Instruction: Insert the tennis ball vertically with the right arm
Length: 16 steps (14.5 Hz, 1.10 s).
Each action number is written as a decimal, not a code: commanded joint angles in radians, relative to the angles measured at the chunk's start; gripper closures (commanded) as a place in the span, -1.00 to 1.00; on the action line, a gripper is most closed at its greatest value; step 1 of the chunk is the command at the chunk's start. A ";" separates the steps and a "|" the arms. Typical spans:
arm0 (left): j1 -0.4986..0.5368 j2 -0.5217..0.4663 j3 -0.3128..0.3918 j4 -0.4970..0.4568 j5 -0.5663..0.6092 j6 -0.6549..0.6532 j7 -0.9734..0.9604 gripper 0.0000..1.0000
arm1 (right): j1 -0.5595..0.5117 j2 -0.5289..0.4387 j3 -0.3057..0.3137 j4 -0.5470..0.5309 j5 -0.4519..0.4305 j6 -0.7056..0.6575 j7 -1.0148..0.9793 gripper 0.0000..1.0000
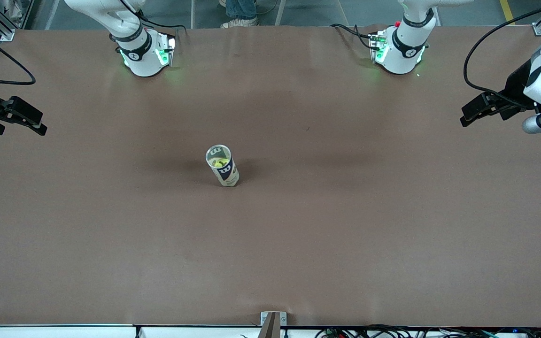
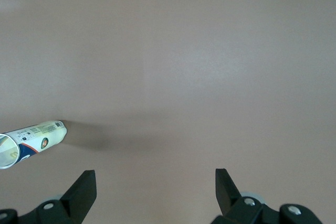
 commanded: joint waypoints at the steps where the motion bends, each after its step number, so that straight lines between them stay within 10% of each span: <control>1: -0.006 0.009 0.005 0.060 -0.006 -0.088 0.071 -1.00 | 0.000 -0.029 0.001 -0.037 -0.006 0.015 -0.013 -1.00; 16: 0.012 -0.088 0.006 0.054 -0.013 -0.142 0.158 -1.00 | 0.003 -0.030 0.001 -0.037 -0.008 0.007 -0.062 -1.00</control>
